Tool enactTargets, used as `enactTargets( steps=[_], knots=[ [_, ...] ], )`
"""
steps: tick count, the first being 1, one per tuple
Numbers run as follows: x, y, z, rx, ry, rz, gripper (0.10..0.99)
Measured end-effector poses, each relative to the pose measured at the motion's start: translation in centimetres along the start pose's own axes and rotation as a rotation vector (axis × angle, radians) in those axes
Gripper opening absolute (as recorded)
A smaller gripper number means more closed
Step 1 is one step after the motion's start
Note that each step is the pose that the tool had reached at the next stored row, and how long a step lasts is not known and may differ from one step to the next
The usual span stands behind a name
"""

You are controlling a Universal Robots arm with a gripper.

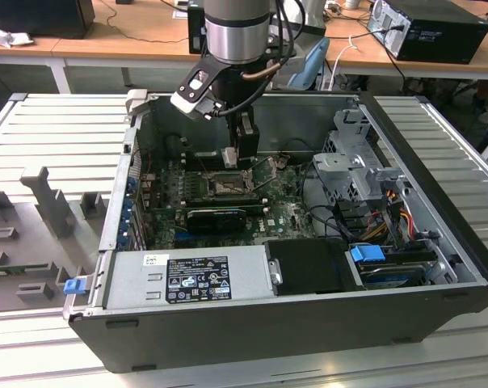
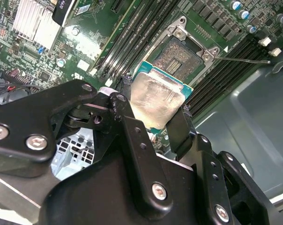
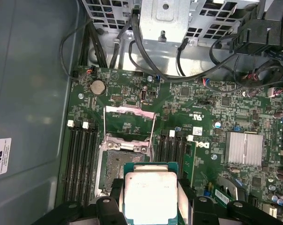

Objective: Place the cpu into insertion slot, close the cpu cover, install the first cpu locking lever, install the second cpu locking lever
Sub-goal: 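Place the cpu into insertion slot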

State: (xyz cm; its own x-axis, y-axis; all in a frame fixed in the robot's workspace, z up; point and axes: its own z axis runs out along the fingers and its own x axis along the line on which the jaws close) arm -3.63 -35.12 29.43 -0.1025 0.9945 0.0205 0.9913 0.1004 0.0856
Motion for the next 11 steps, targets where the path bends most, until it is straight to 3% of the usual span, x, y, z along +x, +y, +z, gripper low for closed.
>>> enactTargets(
  steps=[11],
  knots=[
    [-0.01, -0.05, 0.54, 0.001, 0.0001, 0.000, 0.541]
  ],
)
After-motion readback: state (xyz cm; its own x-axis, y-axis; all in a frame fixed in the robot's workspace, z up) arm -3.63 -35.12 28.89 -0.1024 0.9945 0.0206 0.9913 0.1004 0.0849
